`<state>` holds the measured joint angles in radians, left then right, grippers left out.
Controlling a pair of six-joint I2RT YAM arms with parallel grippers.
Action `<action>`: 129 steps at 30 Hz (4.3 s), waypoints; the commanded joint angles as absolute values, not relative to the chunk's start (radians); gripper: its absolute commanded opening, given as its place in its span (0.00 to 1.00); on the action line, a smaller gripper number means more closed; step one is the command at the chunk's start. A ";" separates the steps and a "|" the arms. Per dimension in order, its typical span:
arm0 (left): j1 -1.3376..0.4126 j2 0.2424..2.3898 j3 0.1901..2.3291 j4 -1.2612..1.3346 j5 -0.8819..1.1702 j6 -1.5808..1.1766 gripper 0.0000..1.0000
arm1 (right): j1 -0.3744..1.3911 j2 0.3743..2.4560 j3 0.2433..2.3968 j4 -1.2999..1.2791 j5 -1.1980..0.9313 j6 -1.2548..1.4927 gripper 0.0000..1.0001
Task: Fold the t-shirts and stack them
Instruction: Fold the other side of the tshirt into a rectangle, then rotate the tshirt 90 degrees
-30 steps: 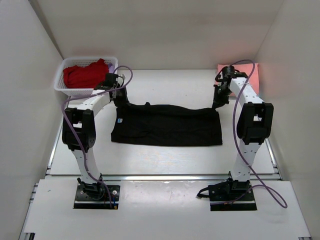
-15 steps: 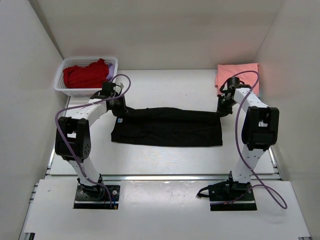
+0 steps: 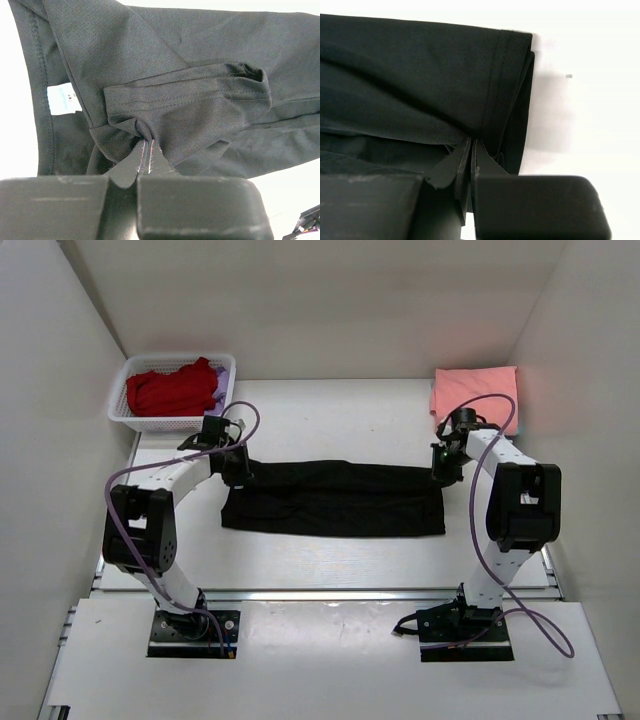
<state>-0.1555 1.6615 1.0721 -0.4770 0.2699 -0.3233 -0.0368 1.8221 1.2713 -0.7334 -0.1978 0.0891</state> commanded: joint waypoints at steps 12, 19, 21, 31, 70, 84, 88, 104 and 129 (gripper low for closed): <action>-0.215 1.497 0.977 -0.571 0.140 -0.380 0.00 | -0.031 1.712 1.203 -0.719 -0.129 0.086 0.00; -0.193 1.496 1.063 -0.551 0.111 -0.426 0.46 | -0.006 1.588 1.164 -0.739 -0.101 0.084 0.26; -0.210 1.512 1.122 -0.577 0.077 -0.431 0.46 | 0.027 1.554 1.178 -0.756 -0.074 0.087 0.46; -0.322 1.611 1.270 -0.600 0.051 -0.495 0.38 | 0.126 1.238 0.998 -0.711 -0.020 0.042 0.57; -0.370 2.005 1.347 -0.580 -0.069 -0.647 0.31 | 0.003 1.818 1.178 -0.580 0.164 0.239 0.28; -0.356 2.373 1.959 -0.831 -0.058 -0.529 0.27 | 0.069 1.750 1.031 -0.655 0.124 0.267 0.18; -0.359 2.560 2.320 -0.999 -0.035 -0.474 0.27 | 0.164 1.691 0.931 -0.681 0.080 0.310 0.15; -0.388 2.674 2.600 -0.796 0.271 -0.368 0.35 | 0.693 1.537 0.704 -0.436 -0.068 0.664 0.16; -0.356 2.284 2.109 -0.722 -0.044 -0.402 0.37 | 0.808 1.529 0.750 -0.402 -0.098 0.554 0.19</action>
<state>-0.3698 2.2925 2.1029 -0.7067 0.0479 -0.4065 0.7929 1.5284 0.7662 -0.3111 -0.1402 0.6125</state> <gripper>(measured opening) 0.371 0.185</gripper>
